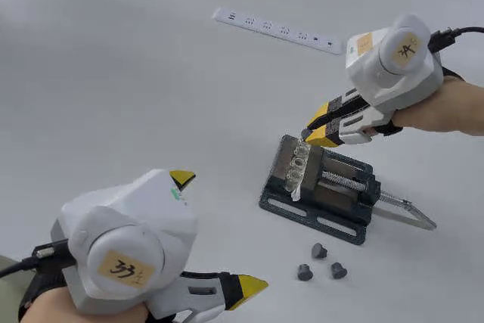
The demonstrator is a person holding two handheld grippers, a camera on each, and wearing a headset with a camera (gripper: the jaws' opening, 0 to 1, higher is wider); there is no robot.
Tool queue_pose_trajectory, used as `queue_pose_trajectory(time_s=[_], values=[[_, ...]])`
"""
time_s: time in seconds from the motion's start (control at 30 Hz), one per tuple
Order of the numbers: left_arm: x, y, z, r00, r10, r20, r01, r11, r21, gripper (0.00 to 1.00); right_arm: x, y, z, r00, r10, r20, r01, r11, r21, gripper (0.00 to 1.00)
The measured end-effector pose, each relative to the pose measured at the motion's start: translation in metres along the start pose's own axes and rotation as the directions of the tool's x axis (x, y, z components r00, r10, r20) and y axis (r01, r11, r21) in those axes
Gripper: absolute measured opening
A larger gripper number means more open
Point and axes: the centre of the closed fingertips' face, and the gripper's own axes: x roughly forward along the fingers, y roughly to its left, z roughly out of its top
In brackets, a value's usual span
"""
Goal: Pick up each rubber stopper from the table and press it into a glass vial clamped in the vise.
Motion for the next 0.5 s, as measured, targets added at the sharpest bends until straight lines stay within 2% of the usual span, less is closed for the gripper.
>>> queue_pose_trajectory(time_s=[0.2, 0.33, 0.5], values=[[0.0003, 0.0002, -0.0009, 1.0, -0.002, -0.002, 0.002, 1.0, 0.0, 0.9, -0.0006, 0.002, 0.0, 0.9977, -0.04, 0.056, 0.036, 0.997, 0.074, 0.05], [0.0005, 0.0, -0.0014, 1.0, -0.004, -0.004, 0.004, 1.0, 0.001, 0.9, 0.0004, -0.001, 0.0003, 0.9924, -0.073, 0.099, 0.058, 0.987, 0.15, 0.05], [0.0008, -0.0001, -0.0022, 1.0, -0.006, -0.006, 0.006, 1.0, 0.004, 0.9, 0.0001, -0.0003, 0.0, 0.9909, -0.082, 0.106, 0.064, 0.984, 0.166, 0.05]])
